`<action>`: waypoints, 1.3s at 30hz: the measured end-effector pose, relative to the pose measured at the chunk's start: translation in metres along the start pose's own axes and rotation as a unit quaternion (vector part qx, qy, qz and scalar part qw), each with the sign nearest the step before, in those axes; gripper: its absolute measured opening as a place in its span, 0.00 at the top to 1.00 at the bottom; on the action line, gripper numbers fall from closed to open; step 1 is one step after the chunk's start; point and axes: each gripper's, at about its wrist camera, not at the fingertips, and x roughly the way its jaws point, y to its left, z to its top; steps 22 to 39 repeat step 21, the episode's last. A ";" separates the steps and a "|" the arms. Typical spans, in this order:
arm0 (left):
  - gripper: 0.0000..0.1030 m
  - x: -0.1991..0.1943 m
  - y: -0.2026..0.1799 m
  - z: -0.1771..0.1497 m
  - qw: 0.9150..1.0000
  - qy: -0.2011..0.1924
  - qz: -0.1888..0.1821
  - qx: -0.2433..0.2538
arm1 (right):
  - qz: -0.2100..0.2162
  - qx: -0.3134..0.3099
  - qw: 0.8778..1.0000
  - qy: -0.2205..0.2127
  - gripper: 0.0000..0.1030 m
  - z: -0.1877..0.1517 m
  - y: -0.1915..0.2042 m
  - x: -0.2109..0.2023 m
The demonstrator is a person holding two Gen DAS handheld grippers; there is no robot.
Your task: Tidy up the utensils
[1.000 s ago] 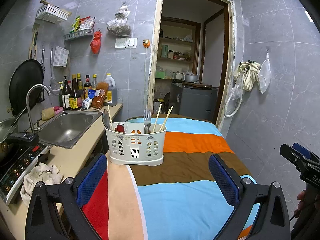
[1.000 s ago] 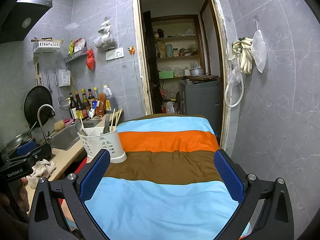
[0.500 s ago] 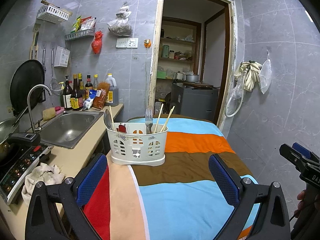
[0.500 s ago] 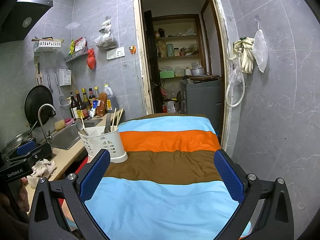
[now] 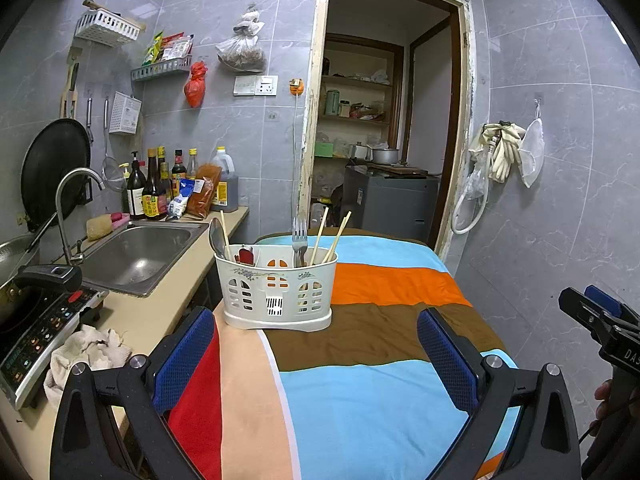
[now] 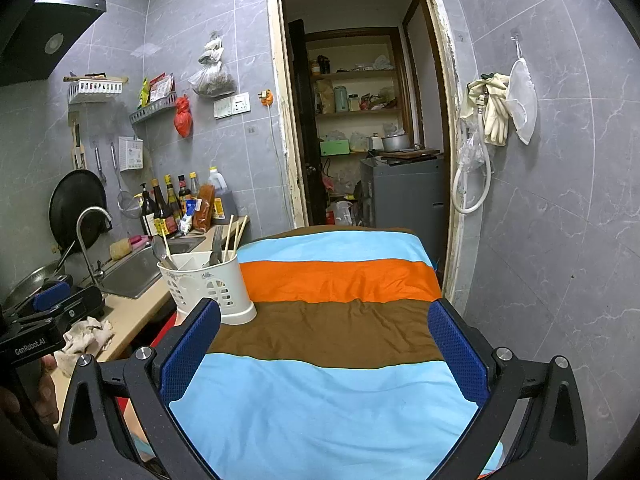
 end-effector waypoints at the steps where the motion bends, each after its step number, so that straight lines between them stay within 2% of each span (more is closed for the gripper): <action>1: 0.01 0.000 0.000 0.000 1.000 0.000 -0.002 0.001 | 0.000 0.000 1.000 0.000 0.01 0.000 0.000 0.000; 39: 0.01 0.000 0.008 -0.002 1.000 0.000 0.007 -0.004 | 0.000 0.000 1.000 0.002 0.01 -0.003 0.008 -0.004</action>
